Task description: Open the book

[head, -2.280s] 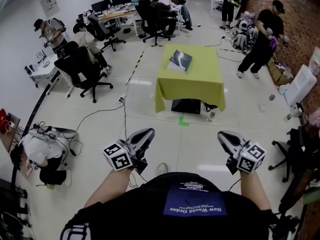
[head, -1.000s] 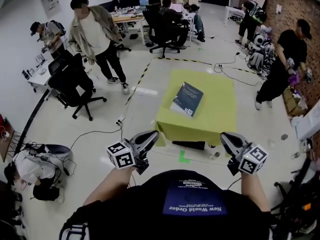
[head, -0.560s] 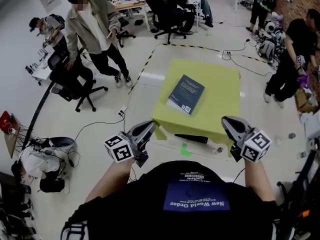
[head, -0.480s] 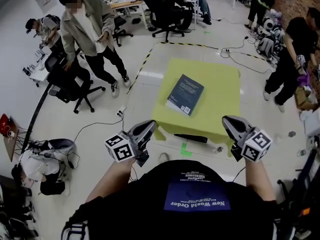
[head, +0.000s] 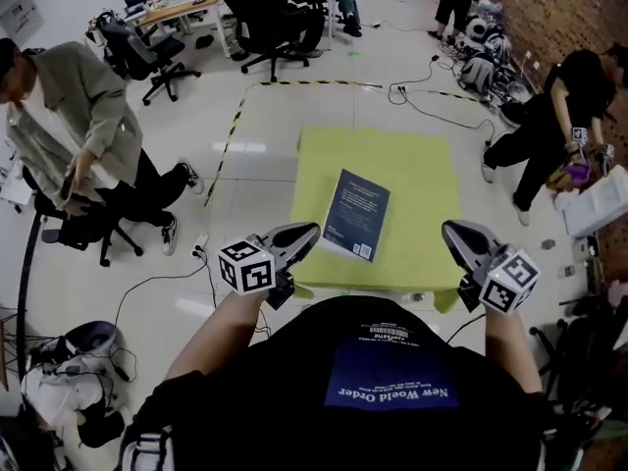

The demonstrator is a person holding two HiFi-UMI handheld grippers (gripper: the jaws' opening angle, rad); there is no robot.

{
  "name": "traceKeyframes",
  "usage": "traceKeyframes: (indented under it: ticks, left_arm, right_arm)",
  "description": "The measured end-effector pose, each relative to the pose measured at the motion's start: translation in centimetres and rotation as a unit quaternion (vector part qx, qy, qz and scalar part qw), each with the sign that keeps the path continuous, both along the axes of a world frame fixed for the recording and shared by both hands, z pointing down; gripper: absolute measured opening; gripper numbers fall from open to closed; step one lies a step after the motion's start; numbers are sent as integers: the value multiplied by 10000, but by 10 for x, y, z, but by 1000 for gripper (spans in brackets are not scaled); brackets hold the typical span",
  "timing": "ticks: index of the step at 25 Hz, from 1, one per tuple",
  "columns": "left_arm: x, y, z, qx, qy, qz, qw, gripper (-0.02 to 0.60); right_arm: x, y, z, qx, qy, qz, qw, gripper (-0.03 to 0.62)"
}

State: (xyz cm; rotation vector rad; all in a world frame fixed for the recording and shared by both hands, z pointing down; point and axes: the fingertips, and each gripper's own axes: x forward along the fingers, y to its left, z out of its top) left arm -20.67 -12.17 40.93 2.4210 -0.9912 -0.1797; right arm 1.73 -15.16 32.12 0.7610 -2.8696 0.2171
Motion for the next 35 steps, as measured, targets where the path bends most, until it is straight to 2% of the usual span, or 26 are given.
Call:
traceKeyframes:
  ticks: [3,6,9,12,15,19,22,28,32,35]
  left_arm:
    - [-17,-36,19,-358,-125,263,9989,0]
    - [-23,-73,40,-699,-188,283,9970,2]
    - [-18,-99,63,-1113,-195,234,9933,73]
    - [-9,-117,94,-1642,-430,167,9853,166]
    - [-4,-130,138,-2297,-717,-134,9705,255]
    - [-1,-141,203,-3057,-1210,-542,9428,299]
    - [4,-136,238,-3514,-1401,-464,9245,301]
    - [16,-136,270,-3899,-1302,-47,9116,301]
    - [17,-135,268,-3923,-1261,78,9111,301]
    - [17,-135,260,-3893,-1115,139,9142,301]
  right_arm:
    - [-21,-19,-1,-119,20,169,9998,-14]
    - [-32,-37,7,-235,99,137,9996,-14]
    - [-28,-54,17,-371,118,44,9992,-14]
    - [-17,-74,24,-506,42,-118,9986,-14]
    - [-2,-93,37,-683,-69,-329,9971,-14]
    - [21,-118,66,-909,-106,-561,9942,-14]
    - [34,-126,86,-1139,-111,-564,9918,-14]
    - [34,-136,120,-1421,-131,-417,9889,-14]
    - [26,-134,133,-1559,-108,-424,9868,-14]
    - [17,-133,136,-1600,-86,-475,9859,-14]
